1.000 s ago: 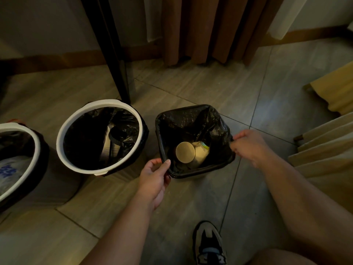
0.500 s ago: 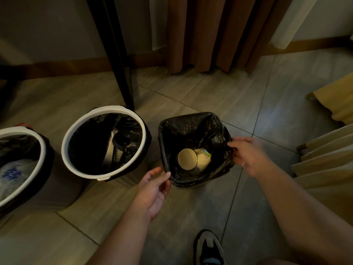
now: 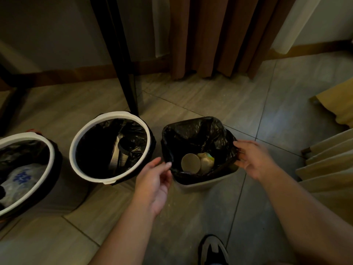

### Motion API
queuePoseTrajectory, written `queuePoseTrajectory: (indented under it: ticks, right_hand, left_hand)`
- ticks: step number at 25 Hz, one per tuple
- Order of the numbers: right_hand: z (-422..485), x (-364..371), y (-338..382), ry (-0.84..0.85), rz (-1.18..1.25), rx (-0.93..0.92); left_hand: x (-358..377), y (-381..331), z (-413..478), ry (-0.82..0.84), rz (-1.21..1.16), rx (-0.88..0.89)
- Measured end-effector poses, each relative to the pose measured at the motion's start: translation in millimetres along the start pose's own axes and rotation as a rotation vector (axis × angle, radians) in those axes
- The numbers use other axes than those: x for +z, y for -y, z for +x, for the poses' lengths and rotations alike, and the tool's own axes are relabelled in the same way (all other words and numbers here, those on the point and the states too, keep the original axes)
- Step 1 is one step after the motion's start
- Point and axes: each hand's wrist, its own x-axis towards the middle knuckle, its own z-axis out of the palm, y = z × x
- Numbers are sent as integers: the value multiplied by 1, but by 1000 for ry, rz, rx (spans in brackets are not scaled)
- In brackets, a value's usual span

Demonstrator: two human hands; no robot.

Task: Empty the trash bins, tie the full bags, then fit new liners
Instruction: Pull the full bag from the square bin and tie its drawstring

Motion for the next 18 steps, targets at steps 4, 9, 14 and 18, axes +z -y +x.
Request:
queuePoseTrajectory:
  ticks: [4, 9, 14, 18]
  right_hand:
    - [3, -3, -6, 33, 14, 19]
    - [12, -1, -9, -12, -7, 17]
    - [16, -11, -10, -8, -18, 2]
    - [19, -11, -11, -33, 4, 7]
  left_hand:
    - [17, -10, -2, -21, 580, 82]
    - [65, -44, 22, -82, 1226, 365]
    - [105, -68, 47, -19, 1424, 223]
    - [105, -65, 51, 14, 1488, 104]
